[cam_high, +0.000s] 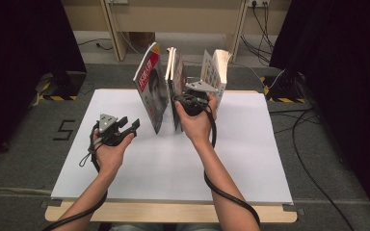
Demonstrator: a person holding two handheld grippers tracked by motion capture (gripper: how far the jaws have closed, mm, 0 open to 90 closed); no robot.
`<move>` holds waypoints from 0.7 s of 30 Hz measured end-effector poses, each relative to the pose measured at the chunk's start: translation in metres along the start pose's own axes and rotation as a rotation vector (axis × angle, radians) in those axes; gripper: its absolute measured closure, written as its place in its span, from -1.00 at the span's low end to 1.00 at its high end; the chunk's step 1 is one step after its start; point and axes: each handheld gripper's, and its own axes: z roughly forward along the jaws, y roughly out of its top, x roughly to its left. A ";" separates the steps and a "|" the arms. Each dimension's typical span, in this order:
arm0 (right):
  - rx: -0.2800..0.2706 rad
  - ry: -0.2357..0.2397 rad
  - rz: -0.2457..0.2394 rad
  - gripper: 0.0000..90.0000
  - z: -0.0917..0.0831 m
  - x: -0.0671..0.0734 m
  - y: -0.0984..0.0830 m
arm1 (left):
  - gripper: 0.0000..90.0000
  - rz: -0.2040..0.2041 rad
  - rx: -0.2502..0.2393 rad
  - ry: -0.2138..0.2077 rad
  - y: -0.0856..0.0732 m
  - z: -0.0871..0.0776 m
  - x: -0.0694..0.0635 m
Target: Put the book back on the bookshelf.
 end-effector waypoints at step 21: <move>0.049 -0.070 0.042 0.33 -0.033 -0.043 -0.032 | 0.06 -0.006 0.028 -0.003 -0.004 -0.001 0.008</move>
